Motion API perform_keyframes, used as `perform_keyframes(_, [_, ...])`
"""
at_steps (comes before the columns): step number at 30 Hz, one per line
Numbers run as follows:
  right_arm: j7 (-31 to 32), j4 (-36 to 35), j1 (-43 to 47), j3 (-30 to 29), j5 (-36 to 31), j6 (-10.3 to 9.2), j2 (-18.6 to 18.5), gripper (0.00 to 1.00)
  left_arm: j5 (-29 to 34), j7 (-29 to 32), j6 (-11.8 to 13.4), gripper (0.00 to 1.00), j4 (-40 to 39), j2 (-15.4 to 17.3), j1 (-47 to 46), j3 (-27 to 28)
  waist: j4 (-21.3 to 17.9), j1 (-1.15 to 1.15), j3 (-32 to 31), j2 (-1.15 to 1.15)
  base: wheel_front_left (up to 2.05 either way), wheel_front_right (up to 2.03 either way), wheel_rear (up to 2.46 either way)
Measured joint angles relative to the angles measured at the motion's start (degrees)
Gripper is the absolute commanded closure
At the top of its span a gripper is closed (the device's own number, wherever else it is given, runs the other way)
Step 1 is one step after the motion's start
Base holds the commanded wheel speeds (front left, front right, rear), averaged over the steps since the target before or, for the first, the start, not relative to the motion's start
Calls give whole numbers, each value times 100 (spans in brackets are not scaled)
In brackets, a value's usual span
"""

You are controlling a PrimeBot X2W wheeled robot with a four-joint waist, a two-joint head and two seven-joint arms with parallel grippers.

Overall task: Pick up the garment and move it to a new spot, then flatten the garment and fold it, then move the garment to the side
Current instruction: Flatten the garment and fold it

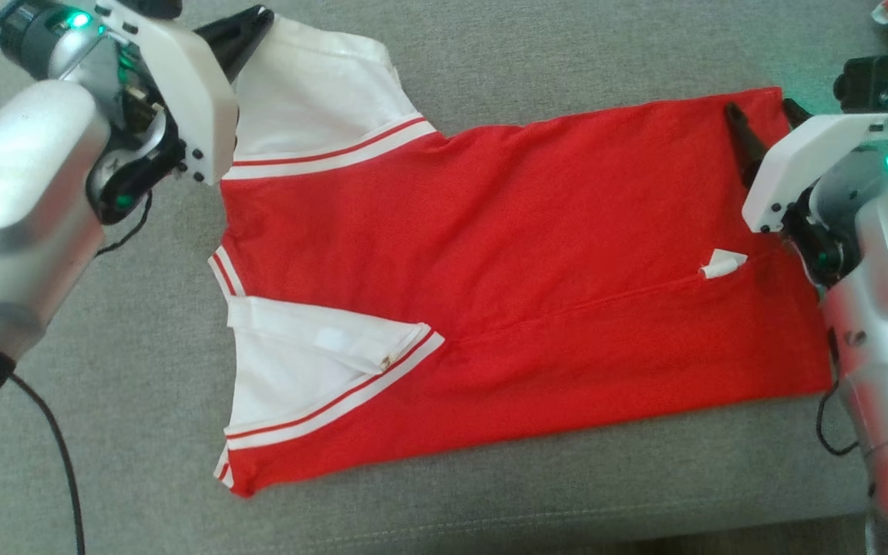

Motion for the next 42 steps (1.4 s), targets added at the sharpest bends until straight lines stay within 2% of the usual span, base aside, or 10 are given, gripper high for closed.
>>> perform_keyframes(11, [-252, 606, -421, 55, 33, 0, 172, 0, -201, -121, 0, 100, 57, 43, -79, -289, -37, 0, -12, 0, 0, 0, 0])
perform_keyframes(14, [-314, 688, -426, 93, 121, 0, 192, 7, -233, -144, 0, 100, 96, 45, -85, -322, -48, 0, -22, 0, 0, 0, 0])
perform_keyframes(16, [-353, 730, -435, 108, 213, 0, 192, 21, -290, -151, 0, 100, 114, 45, -103, -364, -52, 0, -25, 0, 0, 0, 0])
perform_keyframes(18, [-385, 761, -448, 136, 292, 0, 191, 47, -300, -191, 0, 100, 136, 45, -141, -406, -52, 0, -26, 0, 0, 0, 0])
perform_keyframes(20, [-430, 781, -462, 180, 348, 0, 191, 57, -323, -204, 0, 100, 157, 47, -197, -458, -50, 0, -24, 0, 0, 0, 0])
perform_keyframes(21, [-447, 798, -478, 199, 366, 0, 191, 68, -341, -237, 0, 100, 164, 48, -210, -471, -49, 0, -22, 0, 0, 0, 0])
perform_keyframes(22, [-456, 812, -502, 221, 388, 0, 187, 88, -341, -247, 0, 100, 168, 48, -218, -486, -45, 0, -22, 0, 0, 0, 0])
perform_keyframes(23, [-499, 825, -532, 236, 402, 0, 181, 88, -341, -253, 0, 100, 171, 48, -218, -508, -40, 0, -22, 0, 0, 0, 0])
perform_keyframes(24, [-533, 837, -560, 249, 407, 0, 176, 100, -339, -293, 0, 100, 181, 48, -218, -532, -34, 0, -24, 0, 0, 0, 0])
perform_keyframes(42, [-1315, 842, -847, 52, 721, 0, -218, 100, -357, -1605, 0, 100, 421, -5, -463, -492, 73, 0, -301, 0, 0, 0, 0])
